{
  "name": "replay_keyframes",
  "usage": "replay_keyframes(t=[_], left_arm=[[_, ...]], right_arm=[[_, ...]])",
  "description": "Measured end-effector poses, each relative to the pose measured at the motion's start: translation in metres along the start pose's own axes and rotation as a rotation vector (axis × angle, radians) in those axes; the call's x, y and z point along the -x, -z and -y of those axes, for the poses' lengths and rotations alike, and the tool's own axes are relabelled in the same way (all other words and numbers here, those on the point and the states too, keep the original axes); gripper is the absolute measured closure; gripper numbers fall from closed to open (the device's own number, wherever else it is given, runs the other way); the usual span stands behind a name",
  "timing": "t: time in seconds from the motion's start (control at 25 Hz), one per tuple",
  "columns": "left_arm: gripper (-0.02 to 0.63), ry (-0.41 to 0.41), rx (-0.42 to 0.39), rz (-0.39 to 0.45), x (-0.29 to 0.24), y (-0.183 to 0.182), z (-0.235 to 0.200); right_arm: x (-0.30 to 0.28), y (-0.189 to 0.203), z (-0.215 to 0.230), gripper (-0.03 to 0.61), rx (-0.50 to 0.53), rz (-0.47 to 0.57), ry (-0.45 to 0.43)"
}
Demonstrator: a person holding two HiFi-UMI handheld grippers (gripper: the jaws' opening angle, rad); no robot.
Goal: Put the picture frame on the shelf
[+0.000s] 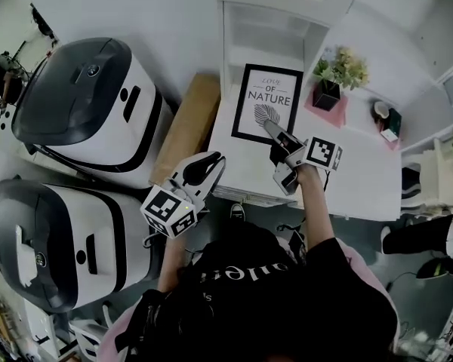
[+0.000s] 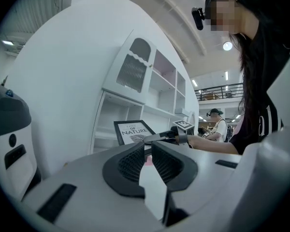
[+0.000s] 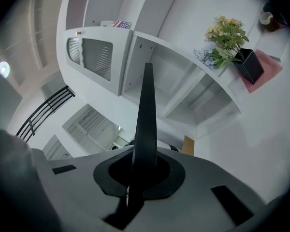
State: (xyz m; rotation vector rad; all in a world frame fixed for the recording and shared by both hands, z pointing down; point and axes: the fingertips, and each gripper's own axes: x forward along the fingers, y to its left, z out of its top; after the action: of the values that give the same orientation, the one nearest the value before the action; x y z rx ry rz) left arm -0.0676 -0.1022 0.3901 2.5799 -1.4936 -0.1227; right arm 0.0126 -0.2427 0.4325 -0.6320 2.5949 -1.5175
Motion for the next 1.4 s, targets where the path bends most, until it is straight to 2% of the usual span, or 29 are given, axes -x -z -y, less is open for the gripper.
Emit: replay_keyframes(t=[0.16, 0.48, 0.68, 1.0, 1.24, 1.4], left_arm=[[0.557, 0.002, -0.004, -0.025, -0.03, -0.001, -0.02], [0.557, 0.014, -0.024, -0.055, -0.082, -0.005, -0.047], [0.557, 0.047, -0.049, -0.062, -0.1, -0.01, -0.053], [0.557, 0.09, -0.044, -0.068, -0.116, -0.013, -0.08], [0.557, 0.165, -0.046, -0.07, -0.133, -0.02, -0.094], [0.557, 0.196, -0.045, -0.082, -0.142, -0.02, -0.106]], right_arm=[[-0.027, -0.037, 0.018, 0.525, -0.035, 0.015, -0.044], [-0.064, -0.08, 0.058, 0.525, -0.093, -0.005, -0.031], [-0.077, -0.092, 0.078, 0.525, -0.15, -0.011, -0.016], [-0.092, -0.099, 0.098, 0.525, -0.277, 0.028, -0.002], [-0.098, -0.101, 0.1, 0.523, -0.403, 0.087, -0.024], [-0.104, -0.104, 0.101, 0.524, -0.421, 0.113, -0.024]])
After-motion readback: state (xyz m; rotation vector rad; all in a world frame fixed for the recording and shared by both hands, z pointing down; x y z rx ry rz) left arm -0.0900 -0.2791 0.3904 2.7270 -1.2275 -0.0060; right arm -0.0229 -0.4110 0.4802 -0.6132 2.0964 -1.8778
